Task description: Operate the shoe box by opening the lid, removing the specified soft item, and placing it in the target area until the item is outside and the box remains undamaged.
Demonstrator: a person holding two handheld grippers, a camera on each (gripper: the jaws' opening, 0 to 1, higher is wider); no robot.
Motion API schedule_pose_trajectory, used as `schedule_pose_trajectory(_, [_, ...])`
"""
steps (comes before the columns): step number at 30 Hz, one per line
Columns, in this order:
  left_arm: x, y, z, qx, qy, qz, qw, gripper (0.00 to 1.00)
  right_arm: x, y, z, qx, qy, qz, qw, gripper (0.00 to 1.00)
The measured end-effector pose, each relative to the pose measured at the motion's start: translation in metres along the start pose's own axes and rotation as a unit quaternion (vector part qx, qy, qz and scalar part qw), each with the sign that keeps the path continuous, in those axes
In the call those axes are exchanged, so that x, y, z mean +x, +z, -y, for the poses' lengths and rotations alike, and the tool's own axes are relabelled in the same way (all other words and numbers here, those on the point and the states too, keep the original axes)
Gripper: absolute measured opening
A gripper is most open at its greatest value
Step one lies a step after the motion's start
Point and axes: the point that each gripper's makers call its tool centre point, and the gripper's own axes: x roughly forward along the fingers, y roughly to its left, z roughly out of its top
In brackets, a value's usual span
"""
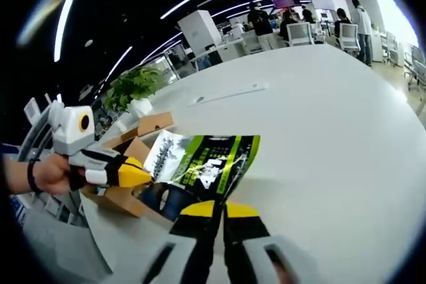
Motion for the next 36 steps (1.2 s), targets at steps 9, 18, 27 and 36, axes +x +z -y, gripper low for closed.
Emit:
schedule_pose_trajectory(9, [0.007,-0.001,-0.005,0.009,0.008,-0.013,0.9998,0.0,0.009,-0.001,0.006,0.002,0.002,-0.005,1.0,0.0])
schedule_pose_trajectory(18, [0.014,-0.001,-0.013,0.007,0.013,-0.021,0.9997,0.0,0.012,-0.001,0.008,0.002,0.004,-0.009,0.9999,0.0])
schedule_pose_trajectory(27, [0.02,-0.002,-0.016,0.01,0.015,-0.029,0.9994,0.0,0.018,-0.005,0.013,0.002,0.004,-0.018,0.9998,0.0])
schedule_pose_trajectory(36, [0.026,-0.004,-0.017,0.019,0.022,-0.042,0.9987,0.0,0.023,-0.006,0.017,0.002,0.005,-0.025,0.9997,0.0])
